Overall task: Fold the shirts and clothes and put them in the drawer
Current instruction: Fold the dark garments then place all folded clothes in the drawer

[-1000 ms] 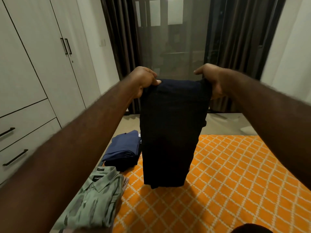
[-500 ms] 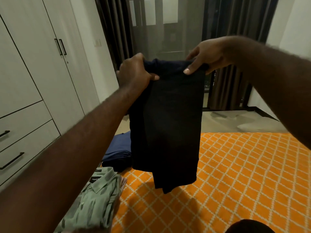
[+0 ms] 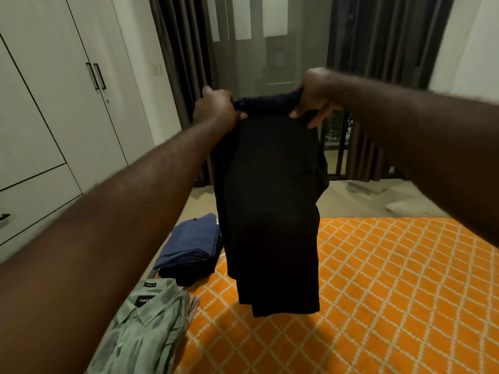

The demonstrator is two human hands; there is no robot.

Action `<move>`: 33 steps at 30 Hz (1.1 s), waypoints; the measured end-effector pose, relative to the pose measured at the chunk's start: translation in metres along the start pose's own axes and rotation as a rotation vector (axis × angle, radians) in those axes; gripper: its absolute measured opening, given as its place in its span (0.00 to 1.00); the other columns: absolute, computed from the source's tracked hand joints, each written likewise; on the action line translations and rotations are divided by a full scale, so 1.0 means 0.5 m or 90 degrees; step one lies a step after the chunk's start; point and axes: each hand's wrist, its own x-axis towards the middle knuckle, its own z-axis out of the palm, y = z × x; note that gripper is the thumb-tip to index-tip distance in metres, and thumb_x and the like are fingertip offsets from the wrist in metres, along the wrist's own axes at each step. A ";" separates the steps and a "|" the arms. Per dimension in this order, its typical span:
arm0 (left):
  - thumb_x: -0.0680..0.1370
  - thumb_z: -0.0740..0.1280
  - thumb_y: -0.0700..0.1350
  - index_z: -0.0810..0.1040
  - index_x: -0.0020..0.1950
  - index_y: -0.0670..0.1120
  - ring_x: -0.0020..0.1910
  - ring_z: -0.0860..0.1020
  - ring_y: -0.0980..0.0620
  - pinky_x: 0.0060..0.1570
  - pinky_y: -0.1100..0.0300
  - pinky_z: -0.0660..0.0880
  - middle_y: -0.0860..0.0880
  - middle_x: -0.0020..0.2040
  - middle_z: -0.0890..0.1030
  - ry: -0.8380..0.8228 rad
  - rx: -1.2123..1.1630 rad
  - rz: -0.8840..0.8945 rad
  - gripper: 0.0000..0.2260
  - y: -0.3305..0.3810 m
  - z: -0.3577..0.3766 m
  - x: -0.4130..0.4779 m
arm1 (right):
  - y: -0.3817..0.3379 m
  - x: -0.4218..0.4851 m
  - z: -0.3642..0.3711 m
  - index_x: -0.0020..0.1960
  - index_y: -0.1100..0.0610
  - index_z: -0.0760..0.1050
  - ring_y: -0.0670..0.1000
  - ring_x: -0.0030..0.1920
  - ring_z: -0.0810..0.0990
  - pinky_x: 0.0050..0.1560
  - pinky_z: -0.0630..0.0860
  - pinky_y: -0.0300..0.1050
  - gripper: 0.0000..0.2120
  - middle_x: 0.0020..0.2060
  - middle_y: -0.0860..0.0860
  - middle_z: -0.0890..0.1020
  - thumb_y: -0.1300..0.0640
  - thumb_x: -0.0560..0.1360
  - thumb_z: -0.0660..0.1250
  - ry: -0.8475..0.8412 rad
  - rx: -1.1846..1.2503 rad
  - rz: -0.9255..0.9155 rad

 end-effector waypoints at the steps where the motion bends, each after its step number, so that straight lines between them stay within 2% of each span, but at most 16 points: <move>1: 0.77 0.74 0.54 0.76 0.66 0.47 0.61 0.77 0.41 0.51 0.48 0.82 0.42 0.68 0.73 -0.029 -0.089 -0.047 0.21 -0.004 0.016 0.021 | 0.002 0.018 0.015 0.70 0.55 0.69 0.58 0.45 0.83 0.28 0.81 0.44 0.26 0.57 0.59 0.76 0.59 0.76 0.74 0.007 0.052 0.004; 3: 0.76 0.75 0.49 0.76 0.66 0.47 0.57 0.79 0.42 0.40 0.49 0.84 0.43 0.61 0.76 -0.070 -0.300 -0.131 0.20 -0.012 0.054 0.053 | 0.012 0.057 0.046 0.69 0.55 0.69 0.58 0.52 0.82 0.28 0.81 0.43 0.23 0.60 0.58 0.76 0.60 0.77 0.72 0.025 0.132 -0.002; 5: 0.76 0.76 0.46 0.77 0.63 0.47 0.56 0.79 0.43 0.42 0.47 0.84 0.44 0.60 0.78 -0.059 -0.399 -0.144 0.18 -0.024 0.095 0.079 | 0.029 0.097 0.075 0.66 0.55 0.72 0.58 0.58 0.81 0.41 0.85 0.50 0.20 0.60 0.56 0.76 0.61 0.76 0.73 0.062 0.174 -0.035; 8: 0.75 0.76 0.49 0.76 0.45 0.52 0.49 0.80 0.49 0.42 0.56 0.82 0.48 0.50 0.80 0.068 -0.426 -0.058 0.09 -0.036 0.146 0.098 | 0.066 0.140 0.107 0.58 0.54 0.78 0.52 0.57 0.81 0.56 0.83 0.50 0.13 0.54 0.53 0.80 0.60 0.75 0.75 0.212 0.131 -0.142; 10: 0.75 0.75 0.49 0.70 0.39 0.50 0.42 0.76 0.55 0.36 0.68 0.70 0.46 0.48 0.78 0.165 -0.400 0.007 0.14 -0.044 0.165 0.095 | 0.093 0.140 0.122 0.52 0.56 0.80 0.50 0.52 0.80 0.53 0.80 0.46 0.09 0.51 0.53 0.81 0.59 0.74 0.76 0.328 0.112 -0.219; 12: 0.74 0.76 0.44 0.70 0.40 0.46 0.39 0.69 0.59 0.38 0.71 0.68 0.44 0.49 0.74 0.239 -0.393 0.084 0.14 -0.055 0.170 0.063 | 0.125 0.113 0.145 0.45 0.57 0.78 0.51 0.46 0.77 0.44 0.76 0.45 0.06 0.46 0.54 0.79 0.60 0.74 0.75 0.399 0.083 -0.313; 15: 0.72 0.76 0.37 0.75 0.45 0.40 0.53 0.71 0.60 0.53 0.78 0.67 0.43 0.59 0.75 0.254 -0.400 0.206 0.10 -0.111 0.210 -0.039 | 0.202 0.041 0.229 0.41 0.59 0.75 0.50 0.39 0.72 0.37 0.66 0.42 0.07 0.42 0.54 0.75 0.65 0.71 0.73 0.428 0.058 -0.443; 17: 0.74 0.74 0.37 0.78 0.51 0.37 0.59 0.72 0.56 0.61 0.72 0.68 0.42 0.65 0.73 0.190 -0.399 0.251 0.09 -0.176 0.272 -0.151 | 0.290 -0.038 0.338 0.42 0.59 0.76 0.52 0.41 0.74 0.39 0.68 0.42 0.08 0.43 0.54 0.77 0.68 0.67 0.72 0.378 0.066 -0.454; 19: 0.77 0.69 0.41 0.77 0.61 0.41 0.60 0.74 0.54 0.59 0.59 0.74 0.43 0.67 0.73 0.020 -0.479 0.172 0.13 -0.234 0.336 -0.310 | 0.398 -0.145 0.478 0.44 0.59 0.78 0.57 0.45 0.77 0.43 0.74 0.47 0.07 0.44 0.56 0.80 0.68 0.68 0.70 0.271 0.064 -0.439; 20: 0.78 0.68 0.41 0.77 0.62 0.45 0.58 0.76 0.54 0.55 0.55 0.75 0.44 0.65 0.74 -0.086 -0.477 0.099 0.13 -0.268 0.376 -0.402 | 0.450 -0.204 0.554 0.45 0.59 0.79 0.58 0.46 0.78 0.44 0.75 0.48 0.06 0.44 0.57 0.80 0.67 0.69 0.68 0.181 0.065 -0.393; 22: 0.75 0.70 0.44 0.78 0.59 0.52 0.52 0.79 0.53 0.50 0.52 0.76 0.43 0.60 0.77 -0.203 -0.353 0.075 0.12 -0.359 0.498 -0.575 | 0.526 -0.322 0.671 0.48 0.61 0.82 0.60 0.50 0.80 0.47 0.73 0.45 0.08 0.47 0.59 0.81 0.67 0.70 0.68 -0.096 0.007 -0.226; 24: 0.73 0.76 0.54 0.77 0.63 0.59 0.61 0.79 0.52 0.63 0.49 0.75 0.45 0.68 0.76 -0.320 -0.294 0.120 0.20 -0.439 0.607 -0.695 | 0.563 -0.390 0.753 0.52 0.66 0.83 0.61 0.55 0.82 0.47 0.68 0.42 0.12 0.52 0.63 0.83 0.67 0.70 0.69 -0.364 -0.146 -0.122; 26: 0.77 0.73 0.56 0.72 0.71 0.58 0.69 0.73 0.55 0.68 0.62 0.70 0.52 0.76 0.69 -0.371 -0.163 0.209 0.24 -0.480 0.648 -0.766 | 0.571 -0.405 0.791 0.53 0.67 0.83 0.63 0.55 0.83 0.46 0.68 0.42 0.15 0.54 0.64 0.84 0.64 0.68 0.70 -0.527 -0.241 -0.110; 27: 0.80 0.68 0.50 0.69 0.73 0.53 0.69 0.72 0.54 0.62 0.69 0.69 0.54 0.75 0.66 -0.399 -0.073 0.274 0.21 -0.487 0.626 -0.788 | 0.566 -0.404 0.791 0.53 0.66 0.83 0.62 0.55 0.83 0.47 0.70 0.43 0.13 0.54 0.63 0.84 0.65 0.69 0.71 -0.545 -0.266 -0.113; 29: 0.79 0.64 0.42 0.66 0.75 0.50 0.66 0.74 0.45 0.53 0.60 0.72 0.52 0.74 0.64 -0.397 -0.047 0.219 0.24 -0.452 0.586 -0.788 | 0.562 -0.401 0.787 0.54 0.61 0.83 0.59 0.54 0.84 0.51 0.76 0.45 0.11 0.54 0.59 0.85 0.65 0.71 0.74 -0.509 -0.281 -0.133; 33: 0.79 0.64 0.47 0.48 0.82 0.56 0.68 0.67 0.38 0.61 0.45 0.69 0.50 0.78 0.61 -0.406 0.128 0.192 0.36 -0.444 0.555 -0.778 | 0.533 -0.411 0.762 0.58 0.56 0.82 0.54 0.53 0.82 0.49 0.76 0.45 0.13 0.57 0.53 0.84 0.61 0.74 0.75 -0.483 -0.260 -0.145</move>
